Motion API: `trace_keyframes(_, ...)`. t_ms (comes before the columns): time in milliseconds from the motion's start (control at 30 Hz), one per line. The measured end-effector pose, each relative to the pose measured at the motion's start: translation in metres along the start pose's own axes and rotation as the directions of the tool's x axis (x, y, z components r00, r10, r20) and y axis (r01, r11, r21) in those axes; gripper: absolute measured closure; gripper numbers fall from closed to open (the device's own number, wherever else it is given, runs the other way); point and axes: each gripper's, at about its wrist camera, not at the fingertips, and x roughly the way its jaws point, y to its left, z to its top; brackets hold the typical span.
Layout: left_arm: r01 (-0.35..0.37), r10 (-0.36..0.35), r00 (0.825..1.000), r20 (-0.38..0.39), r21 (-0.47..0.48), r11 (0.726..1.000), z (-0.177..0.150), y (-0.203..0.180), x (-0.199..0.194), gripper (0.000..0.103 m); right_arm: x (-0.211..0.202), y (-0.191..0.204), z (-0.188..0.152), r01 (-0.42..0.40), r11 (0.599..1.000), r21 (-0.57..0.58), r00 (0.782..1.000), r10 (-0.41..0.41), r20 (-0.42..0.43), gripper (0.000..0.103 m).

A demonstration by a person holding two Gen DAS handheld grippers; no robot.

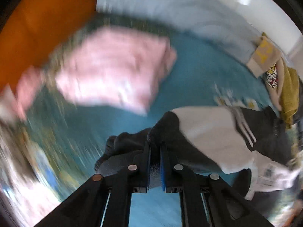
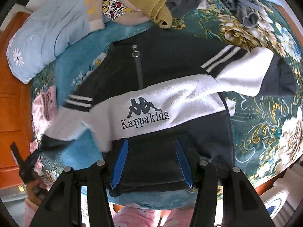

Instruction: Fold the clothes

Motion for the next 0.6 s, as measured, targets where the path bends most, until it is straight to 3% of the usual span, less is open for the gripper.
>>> trace_keyframes(100,-0.124,0.122,0.992,0.02,0.165,0.979,0.011,-0.018,0.03,0.094,0.0,-0.007,-0.006,-0.001,1.0,0.026,1.0,0.001,0.004,0.049)
trace_keyframes(167,-0.111,0.122,0.99,-0.071,0.138,0.984,0.026,-0.006,0.059,0.093,-0.003,-0.016,-0.011,-0.002,0.999,0.052,1.0,0.002,0.011,0.049)
trace_keyframes(233,-0.05,0.052,0.988,-0.144,0.019,0.999,0.033,0.011,0.072,0.091,-0.006,-0.029,-0.015,-0.005,0.997,0.08,1.0,0.003,0.021,0.049)
trace_keyframes(300,0.022,-0.043,0.985,-0.169,-0.126,0.992,0.035,0.027,0.074,0.087,-0.008,-0.044,-0.019,-0.008,0.994,0.108,1.0,0.005,0.029,0.049)
trace_keyframes(367,0.085,-0.133,0.974,-0.184,-0.246,0.965,0.033,0.037,0.071,0.071,-0.007,-0.061,-0.024,-0.009,0.99,0.138,0.999,0.004,0.034,0.048)
trace_keyframes(400,0.103,-0.16,0.971,-0.18,-0.292,0.951,0.029,0.043,0.065,0.056,-0.005,-0.071,-0.026,-0.009,0.988,0.157,0.999,0.003,0.037,0.048)
trace_keyframes(433,0.125,-0.187,0.97,-0.155,-0.341,0.932,0.021,0.047,0.051,0.048,-0.004,-0.081,-0.028,-0.01,0.985,0.174,0.999,0.003,0.041,0.047)
trace_keyframes(467,0.148,-0.212,0.969,-0.126,-0.391,0.908,0.012,0.051,0.036,0.046,-0.001,-0.092,-0.03,-0.01,0.982,0.189,0.999,0.002,0.044,0.045)
trace_keyframes(533,0.219,-0.28,0.956,-0.09,-0.418,0.882,-0.005,0.043,0.016,0.038,0.009,-0.117,-0.034,0.004,0.975,0.222,0.999,-0.012,0.034,0.044)
trace_keyframes(600,0.304,-0.368,0.921,-0.128,-0.355,0.884,-0.025,0.013,0.008,0.036,0.023,-0.143,-0.038,0.022,0.965,0.26,1.0,-0.026,0.012,0.044)
